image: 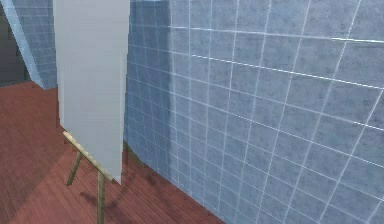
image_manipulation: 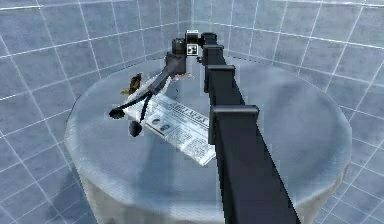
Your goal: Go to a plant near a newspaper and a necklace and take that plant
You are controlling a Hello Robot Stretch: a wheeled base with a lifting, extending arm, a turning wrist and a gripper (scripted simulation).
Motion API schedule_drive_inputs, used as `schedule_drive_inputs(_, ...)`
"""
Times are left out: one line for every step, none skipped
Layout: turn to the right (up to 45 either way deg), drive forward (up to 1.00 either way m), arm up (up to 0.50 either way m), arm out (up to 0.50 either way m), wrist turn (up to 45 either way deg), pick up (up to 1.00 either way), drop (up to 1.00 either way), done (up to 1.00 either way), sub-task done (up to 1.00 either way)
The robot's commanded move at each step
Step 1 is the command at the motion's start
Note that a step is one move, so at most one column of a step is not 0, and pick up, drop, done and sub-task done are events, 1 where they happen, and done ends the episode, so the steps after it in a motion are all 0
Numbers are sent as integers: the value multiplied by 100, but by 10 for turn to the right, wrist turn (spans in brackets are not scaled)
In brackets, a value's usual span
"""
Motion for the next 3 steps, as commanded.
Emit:
schedule_drive_inputs(0, 0, 0, 0, 450, 0, 0, 0, 0)
schedule_drive_inputs(0, 0, 0, 0, 450, 0, 0, 0, 0)
schedule_drive_inputs(0, 0, 0, 0, 270, 0, 0, 0, 0)
